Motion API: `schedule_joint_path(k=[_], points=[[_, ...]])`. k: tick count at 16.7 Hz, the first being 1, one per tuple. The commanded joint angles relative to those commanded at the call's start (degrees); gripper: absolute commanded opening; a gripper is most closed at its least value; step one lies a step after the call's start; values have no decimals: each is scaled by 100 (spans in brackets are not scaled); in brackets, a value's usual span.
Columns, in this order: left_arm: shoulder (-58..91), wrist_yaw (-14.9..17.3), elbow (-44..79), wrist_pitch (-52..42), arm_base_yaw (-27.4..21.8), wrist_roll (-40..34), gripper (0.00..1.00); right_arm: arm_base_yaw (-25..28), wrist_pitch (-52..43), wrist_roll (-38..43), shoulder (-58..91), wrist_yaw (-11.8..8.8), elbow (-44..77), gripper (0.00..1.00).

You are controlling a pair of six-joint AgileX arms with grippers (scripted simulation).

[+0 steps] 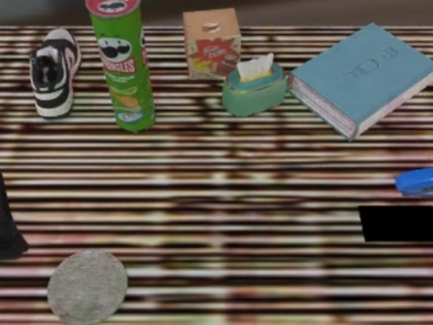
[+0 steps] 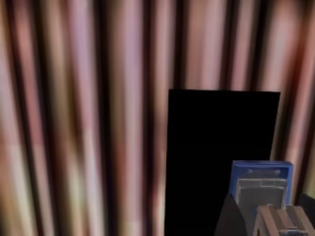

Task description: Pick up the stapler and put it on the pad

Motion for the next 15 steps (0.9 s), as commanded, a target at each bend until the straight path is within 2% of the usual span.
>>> schedule_joint_path(k=[6,12,15], points=[[0,0,0,0,0,0,100,235,1555,296,538,11,-959,0],[0,0,0,0,0,0,100,278,1743,345,621,7,-1102,0],[0,0,0,0,0,0,100,278,1743,345,621,7,-1102,23]])
